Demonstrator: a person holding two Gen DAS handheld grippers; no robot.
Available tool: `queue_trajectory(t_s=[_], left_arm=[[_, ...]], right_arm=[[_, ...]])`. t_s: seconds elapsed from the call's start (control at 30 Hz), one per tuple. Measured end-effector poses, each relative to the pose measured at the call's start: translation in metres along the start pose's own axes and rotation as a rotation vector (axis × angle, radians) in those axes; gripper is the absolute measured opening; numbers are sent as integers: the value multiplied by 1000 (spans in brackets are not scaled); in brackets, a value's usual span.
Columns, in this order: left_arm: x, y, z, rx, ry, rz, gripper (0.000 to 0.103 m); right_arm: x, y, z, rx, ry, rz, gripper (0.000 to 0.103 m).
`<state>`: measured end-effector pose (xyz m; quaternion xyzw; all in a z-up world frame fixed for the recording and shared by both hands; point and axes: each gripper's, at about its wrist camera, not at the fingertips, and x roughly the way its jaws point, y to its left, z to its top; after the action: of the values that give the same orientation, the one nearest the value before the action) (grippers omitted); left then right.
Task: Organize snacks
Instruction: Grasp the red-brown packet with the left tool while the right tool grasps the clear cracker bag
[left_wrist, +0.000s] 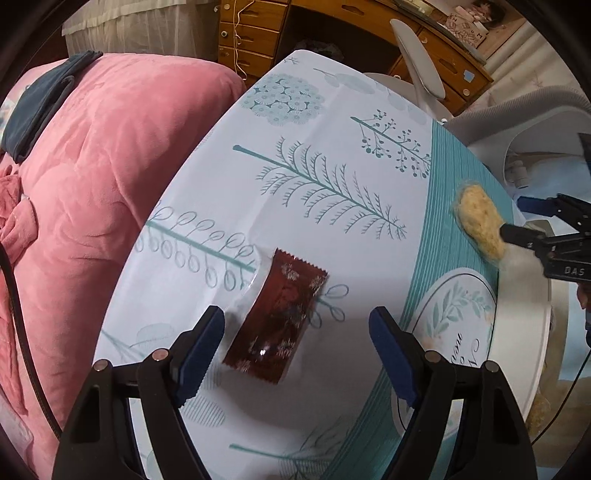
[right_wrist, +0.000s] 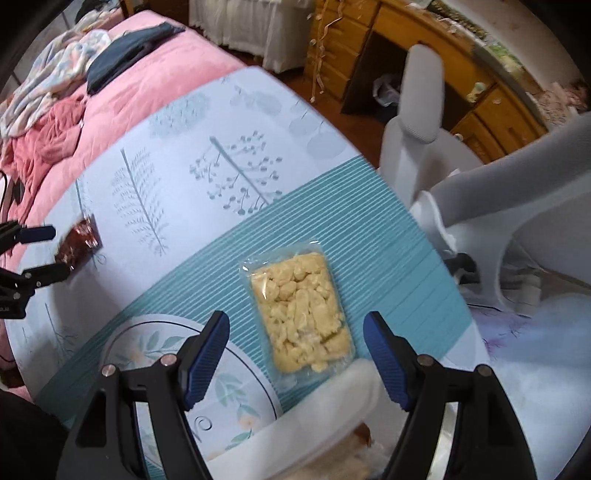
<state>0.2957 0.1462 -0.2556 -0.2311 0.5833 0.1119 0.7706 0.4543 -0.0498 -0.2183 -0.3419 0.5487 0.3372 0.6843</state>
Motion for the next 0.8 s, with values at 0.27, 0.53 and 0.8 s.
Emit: queue_trajectory(t_s=[0.27,0.53,0.8], left_arm=[[14,-4,4,12,-10,20,66],[22,-4,7,15,-5,49,59],[25,-15,6,80,-17,107,54]], right_arm=[[34,-1,5,-5,60,7,75],[47,-9,7,53,84,48,75],[54,-10,6,80,111,50,64]])
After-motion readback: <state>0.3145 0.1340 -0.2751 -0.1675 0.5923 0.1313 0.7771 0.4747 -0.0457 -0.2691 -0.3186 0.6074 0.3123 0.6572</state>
